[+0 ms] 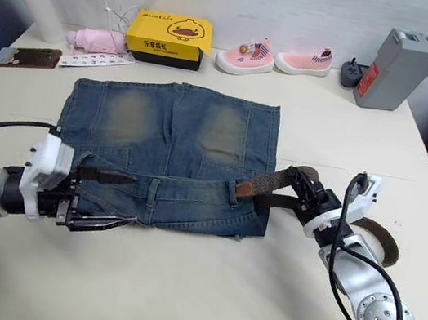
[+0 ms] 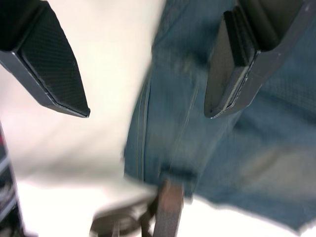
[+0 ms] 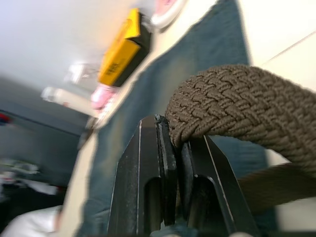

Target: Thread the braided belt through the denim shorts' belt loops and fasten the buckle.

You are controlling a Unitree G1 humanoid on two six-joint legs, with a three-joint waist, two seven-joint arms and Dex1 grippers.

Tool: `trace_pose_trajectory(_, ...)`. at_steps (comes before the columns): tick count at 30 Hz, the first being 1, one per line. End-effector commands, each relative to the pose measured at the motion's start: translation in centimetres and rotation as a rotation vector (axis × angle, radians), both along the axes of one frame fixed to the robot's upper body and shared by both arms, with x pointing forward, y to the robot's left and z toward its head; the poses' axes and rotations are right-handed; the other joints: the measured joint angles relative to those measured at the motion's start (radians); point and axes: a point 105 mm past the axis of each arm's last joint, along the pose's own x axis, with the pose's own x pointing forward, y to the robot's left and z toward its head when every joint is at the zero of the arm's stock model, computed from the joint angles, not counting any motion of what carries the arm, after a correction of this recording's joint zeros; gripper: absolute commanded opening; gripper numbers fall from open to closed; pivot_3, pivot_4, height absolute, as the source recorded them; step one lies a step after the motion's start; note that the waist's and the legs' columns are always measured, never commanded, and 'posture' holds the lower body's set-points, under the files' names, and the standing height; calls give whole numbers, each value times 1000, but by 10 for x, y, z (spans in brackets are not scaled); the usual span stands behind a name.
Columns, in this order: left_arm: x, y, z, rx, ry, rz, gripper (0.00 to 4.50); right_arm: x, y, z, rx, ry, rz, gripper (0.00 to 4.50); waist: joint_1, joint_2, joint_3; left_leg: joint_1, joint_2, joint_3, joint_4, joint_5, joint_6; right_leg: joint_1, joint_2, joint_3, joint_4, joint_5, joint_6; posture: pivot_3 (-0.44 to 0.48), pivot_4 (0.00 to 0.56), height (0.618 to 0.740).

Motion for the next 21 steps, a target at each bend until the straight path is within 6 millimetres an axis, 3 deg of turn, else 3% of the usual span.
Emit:
trace_pose_trajectory(1,13,-14,-6,-32,-46,32,4047,-1,7,3,-59,-39,19,0,0,0,0,0,0,0,0,0,0,0,0,0,0,0,0,0,150,670)
trace_pose_trajectory(12,24,-30,-12,-16,-90,40,4047,3,37,-13,-128,-10,39,0,-1,0,0,-1,0,1,1,0,0,-2,0,1,2,0,0,0,150,670)
trace_pose_trajectory(18,29,-35,-20,119,-191,-7,4047,4,42,-12,-112,-9,16,0,-1,0,0,-1,0,1,2,0,0,-2,0,1,2,0,0,0,150,670)
trace_pose_trajectory(21,40,-42,-24,250,-343,-40,4047,1,52,-17,-114,34,66,0,1,0,0,-1,-1,1,2,0,0,-2,0,1,2,0,0,0,150,670)
